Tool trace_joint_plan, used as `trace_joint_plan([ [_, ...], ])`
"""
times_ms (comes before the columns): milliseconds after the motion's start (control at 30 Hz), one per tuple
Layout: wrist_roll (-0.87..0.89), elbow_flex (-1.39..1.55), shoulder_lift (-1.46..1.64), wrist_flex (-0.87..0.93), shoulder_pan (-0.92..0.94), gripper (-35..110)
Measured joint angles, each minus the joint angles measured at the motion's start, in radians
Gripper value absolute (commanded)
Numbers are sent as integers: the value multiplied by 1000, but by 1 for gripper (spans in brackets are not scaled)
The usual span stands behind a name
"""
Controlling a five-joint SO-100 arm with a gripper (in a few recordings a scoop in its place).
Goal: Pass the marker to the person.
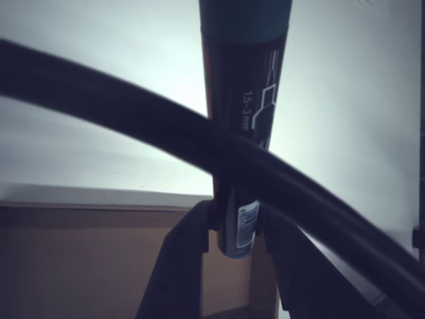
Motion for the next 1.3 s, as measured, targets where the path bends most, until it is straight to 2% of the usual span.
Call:
trace_joint_plan([
  [233,26,-29,0,83,-43,-5],
  [567,72,-72,-69,106,-166,-5],
  [933,204,-305,-212,242,-365,-5],
  [1300,264,-514,-244,520,-482,-5],
])
